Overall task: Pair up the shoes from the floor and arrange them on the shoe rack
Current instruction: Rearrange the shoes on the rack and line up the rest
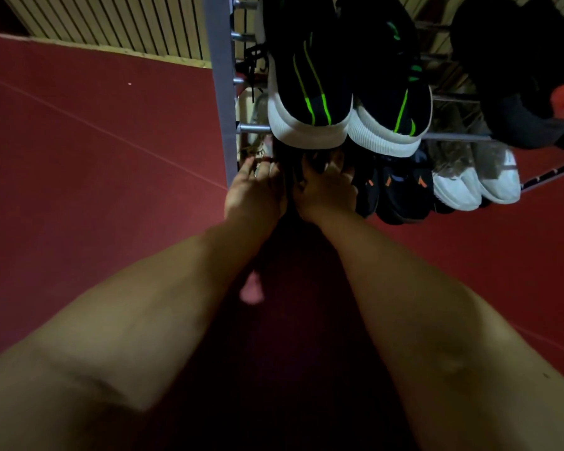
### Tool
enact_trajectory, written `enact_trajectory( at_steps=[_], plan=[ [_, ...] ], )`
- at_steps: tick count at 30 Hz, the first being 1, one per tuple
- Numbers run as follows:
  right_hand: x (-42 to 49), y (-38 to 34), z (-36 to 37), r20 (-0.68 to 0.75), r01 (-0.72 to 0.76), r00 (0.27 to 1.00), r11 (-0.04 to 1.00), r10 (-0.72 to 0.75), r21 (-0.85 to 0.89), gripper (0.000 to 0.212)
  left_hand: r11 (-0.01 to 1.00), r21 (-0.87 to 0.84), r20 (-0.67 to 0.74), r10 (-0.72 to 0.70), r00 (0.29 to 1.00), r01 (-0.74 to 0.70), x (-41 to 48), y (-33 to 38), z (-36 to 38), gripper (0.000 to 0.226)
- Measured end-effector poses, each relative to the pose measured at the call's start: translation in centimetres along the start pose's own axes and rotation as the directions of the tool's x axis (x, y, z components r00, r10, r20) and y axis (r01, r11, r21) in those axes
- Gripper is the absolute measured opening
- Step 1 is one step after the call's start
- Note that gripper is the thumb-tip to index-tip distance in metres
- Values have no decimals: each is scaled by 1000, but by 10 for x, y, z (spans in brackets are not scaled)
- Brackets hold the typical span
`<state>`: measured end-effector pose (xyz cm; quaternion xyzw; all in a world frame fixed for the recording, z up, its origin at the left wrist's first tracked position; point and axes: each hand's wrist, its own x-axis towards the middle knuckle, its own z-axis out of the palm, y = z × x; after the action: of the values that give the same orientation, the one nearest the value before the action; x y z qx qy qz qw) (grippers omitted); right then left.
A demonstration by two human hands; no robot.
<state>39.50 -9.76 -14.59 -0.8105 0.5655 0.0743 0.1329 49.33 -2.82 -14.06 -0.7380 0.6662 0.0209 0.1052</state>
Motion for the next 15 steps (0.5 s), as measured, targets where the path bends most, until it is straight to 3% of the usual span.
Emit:
enact_trajectory(
  at_steps=[3, 7, 10, 13, 15],
  plan=[
    [-7, 7, -4, -45, 97, 994, 995, -97, -16, 55, 996, 92, -118, 2, 993, 9, -3, -2, -2, 70],
    [-3, 19, -1, 9, 157, 988, 988, -157, 5, 58, 989, 138, 127, 38, 991, -56, -1, 1, 0, 69],
    [1, 20, -4, 52, 107, 993, 994, -109, 39, 57, 997, 76, 101, 13, 995, -21, -2, 3, 1, 76],
    [-3, 25, -6, 13, 94, 994, 942, -104, 323, 60, 1000, -2, 72, -13, 997, 13, -4, 2, 4, 98],
    [-12, 39, -4, -93, -63, 988, 865, 126, 498, 55, 997, -74, -15, 13, 1000, -14, -4, 3, 6, 106]
  ],
)
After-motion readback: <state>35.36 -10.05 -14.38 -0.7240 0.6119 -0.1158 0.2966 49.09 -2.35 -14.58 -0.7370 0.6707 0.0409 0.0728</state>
